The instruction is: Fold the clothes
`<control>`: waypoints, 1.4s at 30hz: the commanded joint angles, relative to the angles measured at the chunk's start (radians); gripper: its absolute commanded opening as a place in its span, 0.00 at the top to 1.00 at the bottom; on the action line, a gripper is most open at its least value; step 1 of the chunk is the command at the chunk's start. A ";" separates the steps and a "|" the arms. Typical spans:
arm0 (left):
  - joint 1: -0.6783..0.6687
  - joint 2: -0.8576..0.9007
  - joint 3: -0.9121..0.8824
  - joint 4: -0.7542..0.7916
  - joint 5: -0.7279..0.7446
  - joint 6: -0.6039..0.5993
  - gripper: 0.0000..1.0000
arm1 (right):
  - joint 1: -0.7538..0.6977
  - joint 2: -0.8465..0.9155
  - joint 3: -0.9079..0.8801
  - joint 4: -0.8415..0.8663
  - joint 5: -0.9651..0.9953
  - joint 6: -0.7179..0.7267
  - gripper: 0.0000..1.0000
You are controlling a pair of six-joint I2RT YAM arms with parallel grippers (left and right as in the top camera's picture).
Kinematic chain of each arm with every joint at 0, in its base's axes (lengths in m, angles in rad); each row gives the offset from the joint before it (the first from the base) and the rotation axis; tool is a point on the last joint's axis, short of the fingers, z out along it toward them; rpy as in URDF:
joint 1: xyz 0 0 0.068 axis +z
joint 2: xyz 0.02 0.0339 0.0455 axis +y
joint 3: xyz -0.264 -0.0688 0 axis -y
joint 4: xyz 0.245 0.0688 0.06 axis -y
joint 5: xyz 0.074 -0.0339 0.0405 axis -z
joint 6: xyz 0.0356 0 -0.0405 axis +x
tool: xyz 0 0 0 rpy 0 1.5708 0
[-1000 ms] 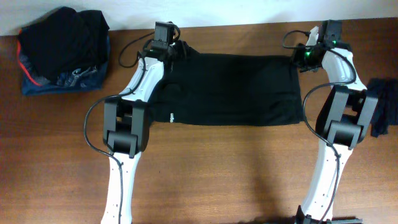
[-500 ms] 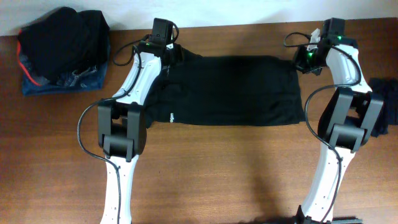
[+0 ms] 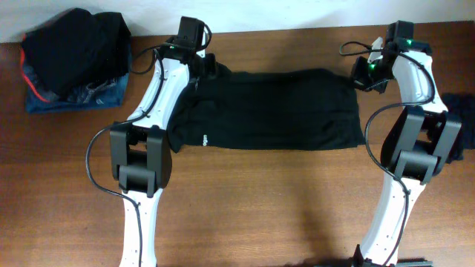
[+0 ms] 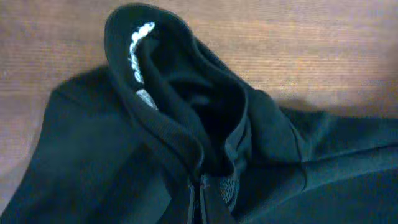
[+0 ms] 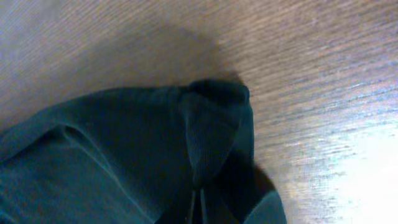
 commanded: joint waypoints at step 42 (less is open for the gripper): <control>0.111 -0.038 0.016 -0.361 -0.022 0.060 0.91 | -0.048 -0.053 0.015 -0.205 0.218 0.043 0.96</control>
